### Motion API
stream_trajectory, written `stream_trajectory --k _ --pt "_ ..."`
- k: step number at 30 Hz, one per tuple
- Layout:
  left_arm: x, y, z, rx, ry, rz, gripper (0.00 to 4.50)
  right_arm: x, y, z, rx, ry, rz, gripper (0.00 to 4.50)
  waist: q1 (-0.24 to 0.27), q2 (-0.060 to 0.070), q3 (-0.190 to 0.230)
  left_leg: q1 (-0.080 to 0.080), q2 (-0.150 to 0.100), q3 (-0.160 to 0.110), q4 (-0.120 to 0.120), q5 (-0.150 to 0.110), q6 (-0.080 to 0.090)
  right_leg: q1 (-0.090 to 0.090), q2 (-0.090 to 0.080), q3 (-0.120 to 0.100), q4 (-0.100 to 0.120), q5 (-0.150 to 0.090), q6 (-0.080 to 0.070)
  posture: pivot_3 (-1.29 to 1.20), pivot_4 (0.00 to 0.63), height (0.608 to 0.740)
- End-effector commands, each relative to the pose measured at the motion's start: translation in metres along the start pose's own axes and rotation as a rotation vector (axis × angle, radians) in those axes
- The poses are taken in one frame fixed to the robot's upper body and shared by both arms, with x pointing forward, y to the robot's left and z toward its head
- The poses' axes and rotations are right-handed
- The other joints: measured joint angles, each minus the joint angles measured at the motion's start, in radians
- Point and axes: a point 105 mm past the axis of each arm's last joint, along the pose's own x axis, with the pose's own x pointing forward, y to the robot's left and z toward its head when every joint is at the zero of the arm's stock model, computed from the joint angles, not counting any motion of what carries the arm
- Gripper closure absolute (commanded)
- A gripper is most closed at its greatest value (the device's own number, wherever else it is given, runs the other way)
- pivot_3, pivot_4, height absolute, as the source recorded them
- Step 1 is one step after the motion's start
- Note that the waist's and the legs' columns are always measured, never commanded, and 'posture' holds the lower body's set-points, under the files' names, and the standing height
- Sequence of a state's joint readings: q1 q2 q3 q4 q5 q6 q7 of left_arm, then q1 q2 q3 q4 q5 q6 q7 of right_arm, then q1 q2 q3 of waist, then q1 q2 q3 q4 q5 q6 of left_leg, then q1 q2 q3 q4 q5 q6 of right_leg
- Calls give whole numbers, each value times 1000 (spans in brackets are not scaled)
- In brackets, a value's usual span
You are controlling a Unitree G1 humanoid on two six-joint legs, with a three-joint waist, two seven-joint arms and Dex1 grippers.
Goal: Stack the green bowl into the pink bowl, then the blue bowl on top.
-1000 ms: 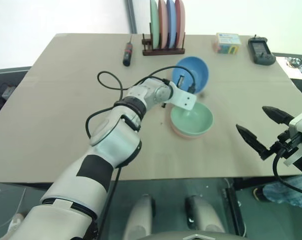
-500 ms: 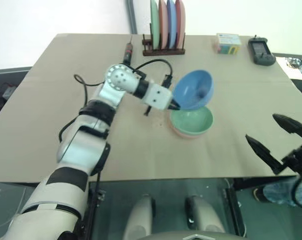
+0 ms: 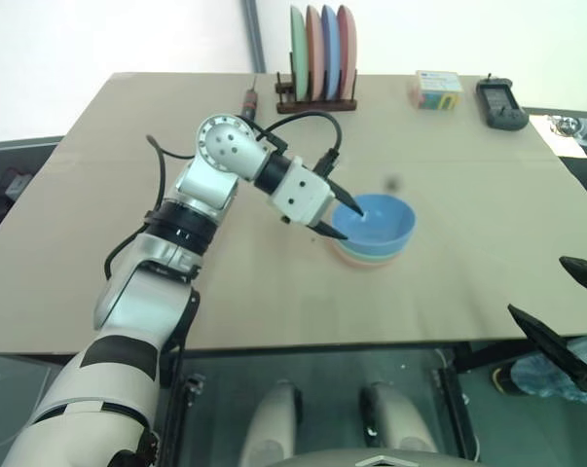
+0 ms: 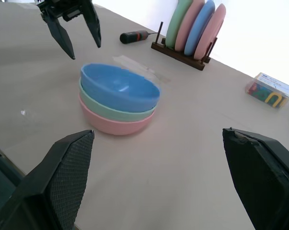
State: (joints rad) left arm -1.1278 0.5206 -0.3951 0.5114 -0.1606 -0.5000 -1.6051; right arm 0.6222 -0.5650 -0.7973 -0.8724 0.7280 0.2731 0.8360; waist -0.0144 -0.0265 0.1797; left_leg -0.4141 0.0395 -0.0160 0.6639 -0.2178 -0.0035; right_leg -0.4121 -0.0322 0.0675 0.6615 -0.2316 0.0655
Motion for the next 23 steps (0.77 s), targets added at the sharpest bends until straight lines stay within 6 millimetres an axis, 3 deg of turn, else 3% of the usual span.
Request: stream_trajectory --k 1,3,5,7,8,9,10,12,18,23 --pt "-20 16 8 -86 -28 172 2348 8 1 2 -21 -19 29 0 -1 0 0 0 0 0 0 0 0 0 0 0 0 0 0 0 150 740" --pt "-34 26 11 -224 -121 352 2348 15 -2 -1 2 -15 37 0 -2 0 0 0 0 0 0 0 0 0 0 0 0 0 0 0 150 740" --pt "-49 23 5 -376 -144 495 2348 25 -9 -9 50 21 43 0 -7 1 0 0 0 0 0 0 0 0 0 0 0 0 0 0 150 740" --pt "-58 9 -1 -477 -110 566 1848 35 -14 -14 93 42 55 0 -15 1 -1 0 1 1 0 0 0 0 0 0 1 0 0 0 150 740" --pt "-60 -4 -1 -553 -117 565 1684 40 -18 -16 97 48 62 0 -18 2 -1 1 1 0 0 0 0 0 0 0 1 0 0 0 150 740" --pt "-63 -25 -1 -625 -120 566 1071 46 -25 -21 101 63 72 0 -20 2 -1 1 1 -1 0 0 0 0 0 0 1 0 0 0 150 740" --pt "-64 -42 1 -681 -117 560 936 51 -32 -24 95 78 81 0 -28 3 -1 1 1 0 0 0 0 0 0 0 1 0 0 0 150 740" --pt "-69 -68 2 -796 -90 599 160 56 -48 -30 79 97 82 0 -29 3 -1 3 1 2 -2 0 0 0 0 2 1 0 -1 0 150 740" --pt "-85 -121 17 -1016 6 672 68 53 -68 -31 68 132 161 0 2 2 0 0 1 0 -3 0 0 -2 -1 -1 -1 0 0 0 150 740" --pt "-90 -146 25 -1089 66 678 68 44 -65 -37 67 205 262 0 4 2 0 0 0 1 -3 0 0 -1 -2 0 -2 0 0 0 150 740"
